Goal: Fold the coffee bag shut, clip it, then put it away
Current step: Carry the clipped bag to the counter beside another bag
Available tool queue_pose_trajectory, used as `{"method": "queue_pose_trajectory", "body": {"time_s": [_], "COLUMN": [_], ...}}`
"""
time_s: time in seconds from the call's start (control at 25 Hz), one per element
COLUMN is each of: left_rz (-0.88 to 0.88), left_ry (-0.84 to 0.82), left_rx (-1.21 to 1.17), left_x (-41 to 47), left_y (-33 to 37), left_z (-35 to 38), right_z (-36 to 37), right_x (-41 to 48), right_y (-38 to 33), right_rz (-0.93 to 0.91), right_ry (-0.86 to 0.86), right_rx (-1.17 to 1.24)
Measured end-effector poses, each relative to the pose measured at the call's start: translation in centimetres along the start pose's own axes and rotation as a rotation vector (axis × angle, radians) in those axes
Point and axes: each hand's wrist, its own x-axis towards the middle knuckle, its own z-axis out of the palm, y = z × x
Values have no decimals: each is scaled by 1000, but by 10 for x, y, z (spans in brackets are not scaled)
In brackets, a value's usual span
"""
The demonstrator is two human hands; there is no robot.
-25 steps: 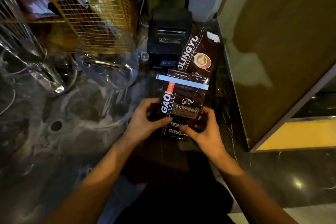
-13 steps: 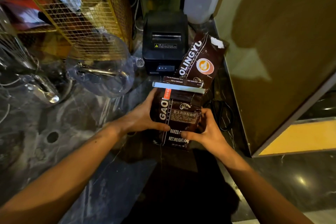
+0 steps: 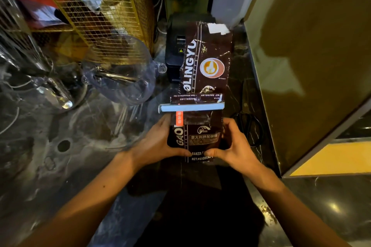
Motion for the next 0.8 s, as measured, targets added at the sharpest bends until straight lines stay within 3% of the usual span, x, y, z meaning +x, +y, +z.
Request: {"method": "queue_pose_trajectory", "body": {"time_s": [0.16, 0.4, 0.8], "left_rz": [-26, -95, -32], "left_ry": [67, 199, 79], "left_rx": [30, -187, -269], "left_x": [-12, 0, 6], "left_y": [3, 11, 4], "left_z": [12, 7, 1], "right_z": [-8, -16, -13], "right_x": [9, 23, 29], "right_y": [-6, -10, -3], "right_rz": [-48, -3, -10], "right_ry": [-82, -147, -151], "right_rx": [-136, -113, -178]}}
